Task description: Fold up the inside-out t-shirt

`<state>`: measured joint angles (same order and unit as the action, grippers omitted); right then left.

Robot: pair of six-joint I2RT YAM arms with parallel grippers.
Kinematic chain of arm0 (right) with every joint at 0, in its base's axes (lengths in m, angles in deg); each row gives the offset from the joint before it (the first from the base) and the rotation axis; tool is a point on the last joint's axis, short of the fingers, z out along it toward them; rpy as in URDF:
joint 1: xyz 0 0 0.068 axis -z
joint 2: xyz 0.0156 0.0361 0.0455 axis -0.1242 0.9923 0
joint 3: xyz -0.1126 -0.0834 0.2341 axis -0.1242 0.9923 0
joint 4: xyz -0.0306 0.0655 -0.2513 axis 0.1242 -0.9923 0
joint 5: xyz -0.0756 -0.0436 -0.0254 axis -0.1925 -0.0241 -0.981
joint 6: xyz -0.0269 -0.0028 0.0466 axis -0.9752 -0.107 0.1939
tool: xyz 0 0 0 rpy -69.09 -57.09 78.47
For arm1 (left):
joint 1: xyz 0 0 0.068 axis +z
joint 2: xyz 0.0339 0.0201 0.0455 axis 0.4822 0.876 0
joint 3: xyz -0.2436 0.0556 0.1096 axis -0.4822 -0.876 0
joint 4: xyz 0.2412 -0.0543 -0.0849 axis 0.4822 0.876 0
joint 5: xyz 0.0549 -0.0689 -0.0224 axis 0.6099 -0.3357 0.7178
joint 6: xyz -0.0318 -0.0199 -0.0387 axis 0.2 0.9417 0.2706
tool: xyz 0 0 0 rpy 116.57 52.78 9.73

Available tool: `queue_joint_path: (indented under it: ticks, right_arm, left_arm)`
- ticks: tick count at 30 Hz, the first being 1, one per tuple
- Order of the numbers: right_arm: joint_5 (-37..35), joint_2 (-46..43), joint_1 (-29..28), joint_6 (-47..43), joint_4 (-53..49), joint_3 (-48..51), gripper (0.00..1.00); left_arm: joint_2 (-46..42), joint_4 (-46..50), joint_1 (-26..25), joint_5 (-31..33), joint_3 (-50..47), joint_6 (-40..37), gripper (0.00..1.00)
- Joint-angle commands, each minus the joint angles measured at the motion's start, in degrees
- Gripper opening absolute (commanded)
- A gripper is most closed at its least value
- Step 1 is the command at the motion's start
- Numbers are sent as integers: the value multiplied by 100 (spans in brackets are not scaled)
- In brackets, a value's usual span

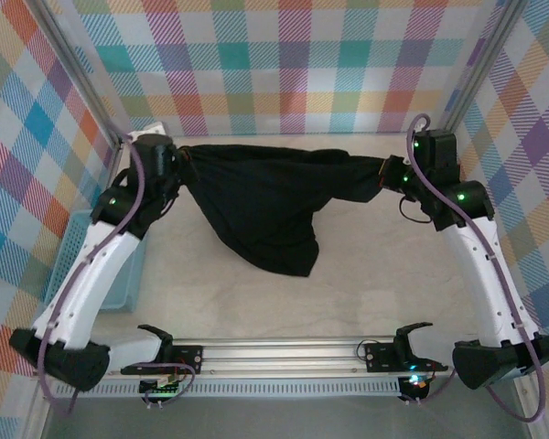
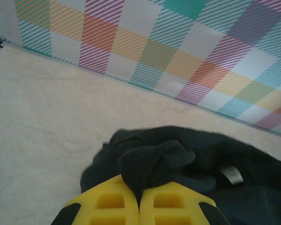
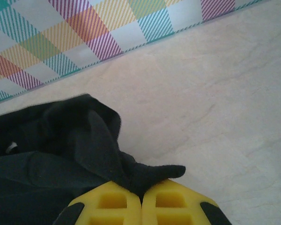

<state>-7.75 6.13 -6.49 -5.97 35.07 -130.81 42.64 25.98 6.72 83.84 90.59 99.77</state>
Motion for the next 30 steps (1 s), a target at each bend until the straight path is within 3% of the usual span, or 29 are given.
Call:
queue_joint_path:
  ticks: [1,6,7,8,10,11,13,16,18,22,26,30]
  right_arm:
    - [342,114,109,-16,142,536,0]
    - [592,33,549,250,656,1990,1]
    - [578,22,579,273,711,2193,9]
    - [515,22,597,291,772,2416,20]
    - [416,15,607,332,781,2667,44]
    - [384,-1,599,350,759,2743,50]
    - [429,-85,511,372,797,2836,57]
    - [80,-104,-270,299,739,2654,65]
    - [-119,43,-973,276,719,2431,71]
    - [315,481,-2007,408,1210,2346,75]
    - [629,1261,-2639,763,1599,2311,77]
    - [766,1886,-2790,1017,1682,2327,71]
  left_arm:
    - [-243,127,-438,-409,-641,95,0]
    - [-139,-688,-2541,-442,-2040,510,3]
    - [3,-889,-2843,-525,-2271,638,6]
    - [218,-1119,-3156,-595,-2503,782,12]
    - [618,-1374,-3699,-620,-2823,982,36]
    - [840,-1407,-3933,-563,-2882,1031,50]
    - [971,-1217,-4220,-398,-2881,1097,63]
    - [325,-960,-4025,10,-3138,1305,77]
    - [-251,-763,-3483,59,-3325,1345,83]
    - [-801,-186,-2265,-20,-3510,1382,87]
    - [-844,-284,-1073,-818,-3810,1311,85]
    - [-504,-987,-1051,-1666,-3968,1310,81]
